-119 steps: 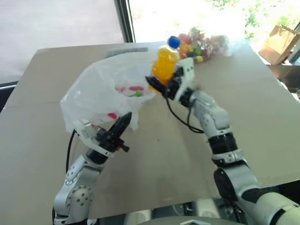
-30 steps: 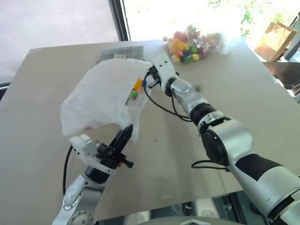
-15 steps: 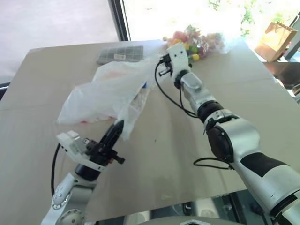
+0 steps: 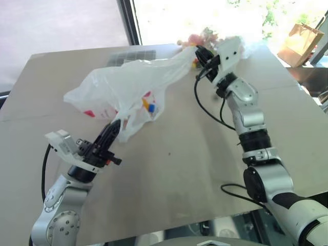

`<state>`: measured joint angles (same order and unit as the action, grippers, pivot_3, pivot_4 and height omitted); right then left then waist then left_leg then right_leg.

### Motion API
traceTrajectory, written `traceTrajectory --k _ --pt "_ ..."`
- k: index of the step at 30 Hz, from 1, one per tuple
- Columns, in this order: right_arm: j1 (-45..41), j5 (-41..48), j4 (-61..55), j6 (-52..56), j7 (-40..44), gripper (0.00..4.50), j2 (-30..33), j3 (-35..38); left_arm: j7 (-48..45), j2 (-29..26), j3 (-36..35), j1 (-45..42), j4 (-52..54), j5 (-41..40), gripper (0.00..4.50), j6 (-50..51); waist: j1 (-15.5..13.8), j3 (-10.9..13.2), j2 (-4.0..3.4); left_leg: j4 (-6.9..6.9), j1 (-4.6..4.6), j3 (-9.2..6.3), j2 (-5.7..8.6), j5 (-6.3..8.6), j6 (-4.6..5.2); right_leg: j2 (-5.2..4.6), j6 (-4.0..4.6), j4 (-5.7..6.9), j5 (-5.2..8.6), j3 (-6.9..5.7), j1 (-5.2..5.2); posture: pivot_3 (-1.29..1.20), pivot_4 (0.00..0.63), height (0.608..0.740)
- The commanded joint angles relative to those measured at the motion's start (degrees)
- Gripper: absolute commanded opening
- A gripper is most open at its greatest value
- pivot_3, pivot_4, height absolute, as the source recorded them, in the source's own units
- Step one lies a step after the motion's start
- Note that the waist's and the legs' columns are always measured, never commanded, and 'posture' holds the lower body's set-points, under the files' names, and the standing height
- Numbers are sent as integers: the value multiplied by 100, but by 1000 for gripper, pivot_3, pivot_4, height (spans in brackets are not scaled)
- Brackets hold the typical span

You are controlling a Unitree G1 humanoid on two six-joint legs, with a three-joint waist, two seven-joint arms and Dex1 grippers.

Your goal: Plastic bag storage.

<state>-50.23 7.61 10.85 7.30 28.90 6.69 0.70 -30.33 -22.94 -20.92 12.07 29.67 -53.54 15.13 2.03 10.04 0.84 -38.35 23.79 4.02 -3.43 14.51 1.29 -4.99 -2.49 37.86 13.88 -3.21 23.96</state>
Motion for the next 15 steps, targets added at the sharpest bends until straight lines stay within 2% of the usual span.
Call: traceTrajectory --k 1,3,4,5,6,8,11,12,15 --pt "139 1011 -1919 1815 376 635 175 -275 -93 -102 -30 -243 -77 -60 0 76 -20 0 0 -1 0 -4 0 0 0 0 1 1 0 -3 -2 0 150 740" --pt "231 1358 -2303 2498 578 1108 376 -349 -117 -103 -1 -366 -159 -43 0 124 -23 -2 3 -3 0 -2 1 1 2 0 3 1 -2 -2 -3 0 150 740" --pt "257 1459 -2395 2716 600 1766 446 -360 -128 -97 6 -404 -184 -38 0 142 -25 -3 5 -6 -1 -3 1 2 3 0 4 -1 -4 -2 -6 0 150 740" --pt "366 1368 -2380 2739 715 1939 632 -461 -143 -91 36 -448 -207 -22 0 161 -31 -4 7 -6 -3 -3 1 2 4 0 4 -2 -4 -3 -7 0 150 740" --pt "439 1307 -2377 2758 780 2478 776 -538 -154 -84 53 -477 -220 -10 0 179 -44 -6 9 -7 -5 -4 3 2 4 0 4 -2 -4 -3 -10 0 150 740" --pt "561 895 -2092 2507 762 3115 1099 -713 -175 -70 77 -532 -253 1 0 206 -73 -7 13 -8 -8 -6 4 2 5 0 5 -4 -3 -4 -16 0 150 740" --pt "608 872 -1576 2509 450 4256 1059 -509 -218 -59 73 -547 -296 10 0 211 -95 -6 11 -9 -7 -2 6 1 5 0 5 -4 -3 -1 -12 0 150 740" --pt "582 892 -1374 2459 322 4455 963 -403 -233 -51 69 -535 -302 13 0 208 -91 -6 11 -9 -6 1 5 1 5 3 5 -3 -3 4 -8 0 150 740" --pt "446 923 -853 2157 -56 4455 629 -121 -264 -24 71 -488 -286 38 0 202 -96 -6 12 -5 -5 0 4 0 3 7 5 -3 -3 4 -4 0 150 740"
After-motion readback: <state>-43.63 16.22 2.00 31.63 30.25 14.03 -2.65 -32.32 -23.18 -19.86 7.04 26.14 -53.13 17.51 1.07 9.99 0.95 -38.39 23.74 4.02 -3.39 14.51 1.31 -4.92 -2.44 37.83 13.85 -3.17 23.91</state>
